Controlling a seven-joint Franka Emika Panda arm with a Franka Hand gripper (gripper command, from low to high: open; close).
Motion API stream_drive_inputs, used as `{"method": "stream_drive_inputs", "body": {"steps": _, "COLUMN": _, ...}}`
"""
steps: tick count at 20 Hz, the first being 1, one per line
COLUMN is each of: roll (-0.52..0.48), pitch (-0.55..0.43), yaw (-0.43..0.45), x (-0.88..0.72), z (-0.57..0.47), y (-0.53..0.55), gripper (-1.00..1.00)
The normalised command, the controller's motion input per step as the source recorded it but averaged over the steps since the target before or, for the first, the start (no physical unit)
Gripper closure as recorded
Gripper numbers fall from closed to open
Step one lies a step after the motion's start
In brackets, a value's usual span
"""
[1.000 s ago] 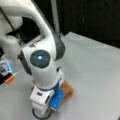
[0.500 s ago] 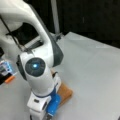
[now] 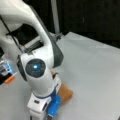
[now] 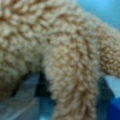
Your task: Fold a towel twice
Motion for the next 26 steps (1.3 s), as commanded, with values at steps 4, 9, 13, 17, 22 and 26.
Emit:
{"method": "stream_drive_inputs", "body": {"steps": 4, "roll": 0.039, "pitch": -0.005, "yaw": 0.003, "x": 0.10, "z": -0.02, "y": -0.09, "gripper": -1.00}}
{"method": "stream_drive_inputs", "body": {"steps": 9, "roll": 0.046, "pitch": 0.015, "yaw": 0.004, "x": 0.09, "z": 0.00, "y": -0.08, "gripper": -1.00}}
{"method": "stream_drive_inputs", "body": {"steps": 13, "roll": 0.049, "pitch": 0.027, "yaw": 0.013, "x": 0.06, "z": 0.03, "y": -0.08, "gripper": -1.00}}
{"method": "stream_drive_inputs", "body": {"steps": 17, "roll": 0.048, "pitch": 0.034, "yaw": 0.022, "x": 0.04, "z": 0.05, "y": -0.08, "gripper": -1.00}}
{"method": "stream_drive_inputs", "body": {"steps": 22, "roll": 0.045, "pitch": 0.046, "yaw": 0.037, "x": 0.03, "z": 0.09, "y": -0.12, "gripper": -1.00}}
{"method": "stream_drive_inputs", "body": {"steps": 26, "roll": 0.044, "pitch": 0.049, "yaw": 0.049, "x": 0.04, "z": 0.11, "y": -0.15, "gripper": -1.00}}
